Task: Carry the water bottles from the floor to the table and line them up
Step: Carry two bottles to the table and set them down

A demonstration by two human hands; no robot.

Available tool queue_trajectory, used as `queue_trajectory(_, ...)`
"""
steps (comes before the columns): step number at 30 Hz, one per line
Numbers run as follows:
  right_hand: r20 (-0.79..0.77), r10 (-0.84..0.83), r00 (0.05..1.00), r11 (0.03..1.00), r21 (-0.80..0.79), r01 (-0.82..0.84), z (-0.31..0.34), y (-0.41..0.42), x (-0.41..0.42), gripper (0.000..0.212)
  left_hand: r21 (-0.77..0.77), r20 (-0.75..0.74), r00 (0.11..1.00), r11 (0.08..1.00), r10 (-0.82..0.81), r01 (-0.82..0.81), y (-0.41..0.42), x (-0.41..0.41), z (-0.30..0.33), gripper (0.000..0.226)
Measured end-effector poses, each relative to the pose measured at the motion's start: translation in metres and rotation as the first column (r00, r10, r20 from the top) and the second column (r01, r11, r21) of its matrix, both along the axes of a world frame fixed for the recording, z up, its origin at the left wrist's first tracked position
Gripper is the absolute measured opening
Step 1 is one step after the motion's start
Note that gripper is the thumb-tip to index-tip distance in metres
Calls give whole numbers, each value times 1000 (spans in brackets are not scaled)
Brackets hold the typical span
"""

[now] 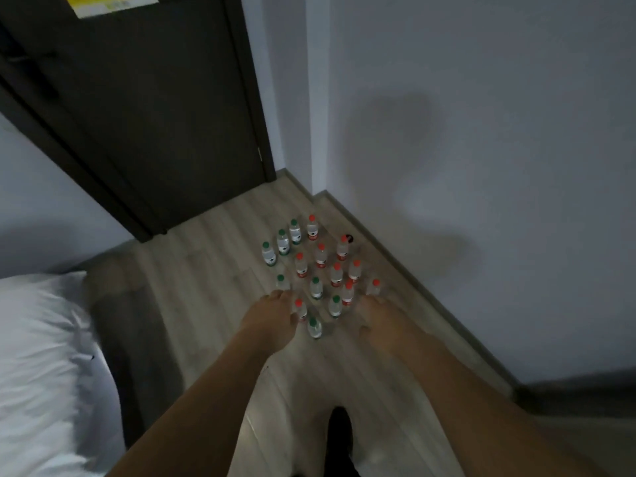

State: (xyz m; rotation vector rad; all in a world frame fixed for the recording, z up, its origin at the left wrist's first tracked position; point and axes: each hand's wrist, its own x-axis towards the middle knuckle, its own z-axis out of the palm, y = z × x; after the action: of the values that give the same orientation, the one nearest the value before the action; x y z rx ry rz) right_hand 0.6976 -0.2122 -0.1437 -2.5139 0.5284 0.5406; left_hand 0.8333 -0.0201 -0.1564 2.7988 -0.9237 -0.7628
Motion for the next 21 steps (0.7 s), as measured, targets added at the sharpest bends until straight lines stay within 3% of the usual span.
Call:
queue_trajectory(7,-76,15,997,999,31,-13,-119,-58,104,59,52,-36,999,998,21,-19,-56,97,-108,56)
queue_trajectory(12,-86,-16,996,1000,23,18,-289,-94,176,57,55,-91,994,997,-57,62,-106,148,-284,44)
queue_trajectory(17,-121,-38,992,999,-22,35,-478,-115,216,64,136,-132,982,979,-132,150,-129,164,-481,59)
queue_trajectory(21,-183,-51,982,999,-20,49,-587,-120,225,67,210,-113,977,957,-180,200,-125,157,-589,70)
